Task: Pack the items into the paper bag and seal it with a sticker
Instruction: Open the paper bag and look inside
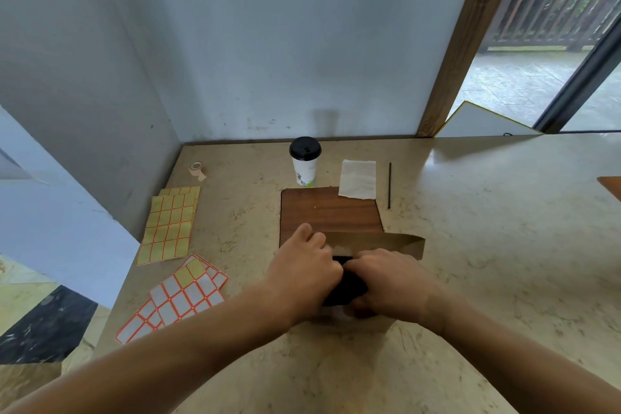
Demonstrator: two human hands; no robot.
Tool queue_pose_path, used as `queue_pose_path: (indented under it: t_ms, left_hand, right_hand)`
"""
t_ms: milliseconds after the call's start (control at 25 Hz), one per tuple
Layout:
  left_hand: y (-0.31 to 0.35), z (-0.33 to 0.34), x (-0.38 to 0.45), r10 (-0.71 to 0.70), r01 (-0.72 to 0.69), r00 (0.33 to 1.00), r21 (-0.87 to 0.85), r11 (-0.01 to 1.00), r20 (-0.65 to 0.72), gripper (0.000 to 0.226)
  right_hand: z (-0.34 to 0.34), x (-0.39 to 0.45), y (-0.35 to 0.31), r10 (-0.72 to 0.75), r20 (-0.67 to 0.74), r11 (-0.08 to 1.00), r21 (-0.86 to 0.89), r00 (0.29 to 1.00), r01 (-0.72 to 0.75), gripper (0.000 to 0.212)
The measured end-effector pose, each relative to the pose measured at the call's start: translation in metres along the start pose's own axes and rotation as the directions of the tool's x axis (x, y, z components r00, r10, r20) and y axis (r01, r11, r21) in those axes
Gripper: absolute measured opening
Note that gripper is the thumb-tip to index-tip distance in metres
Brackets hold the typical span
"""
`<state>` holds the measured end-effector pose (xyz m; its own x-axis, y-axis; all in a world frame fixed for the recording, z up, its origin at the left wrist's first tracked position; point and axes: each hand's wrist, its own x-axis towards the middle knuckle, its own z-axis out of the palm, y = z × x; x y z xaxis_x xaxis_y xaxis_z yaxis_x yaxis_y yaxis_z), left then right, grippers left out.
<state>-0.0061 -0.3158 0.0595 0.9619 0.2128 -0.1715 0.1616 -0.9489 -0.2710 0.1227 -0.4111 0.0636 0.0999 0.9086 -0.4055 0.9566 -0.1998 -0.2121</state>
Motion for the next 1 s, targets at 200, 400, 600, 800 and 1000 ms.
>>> queue_pose_path:
  t_ms: [200,400,600,800,1000]
  left_hand:
    - [0.001,0.011,-0.002,-0.005,0.005,1.0,-0.115,0.993,0.0,0.064]
    - [-0.017,0.023,-0.015,-0.046,0.046,0.999,-0.129,0.991,0.002,0.106]
    - [-0.027,0.026,-0.02,-0.048,0.054,0.998,-0.157,0.986,0.038,0.116]
    - [-0.032,0.024,-0.017,-0.039,0.051,0.997,-0.184,0.982,0.068,0.115]
    - [-0.038,0.021,-0.016,-0.019,0.039,0.995,-0.209,0.977,0.099,0.109]
  right_hand:
    - [0.006,-0.01,0.008,0.056,-0.028,0.998,-0.01,0.998,-0.056,0.07]
    - [0.008,-0.021,0.023,0.125,-0.042,0.991,-0.047,0.991,-0.127,0.103]
    - [0.008,-0.027,0.023,0.138,-0.044,0.987,-0.072,0.989,-0.141,0.118]
    - [0.006,-0.025,0.023,0.151,-0.035,0.987,-0.058,0.988,-0.153,0.124]
    - [0.002,-0.023,0.024,0.14,-0.029,0.989,-0.041,0.99,-0.142,0.122]
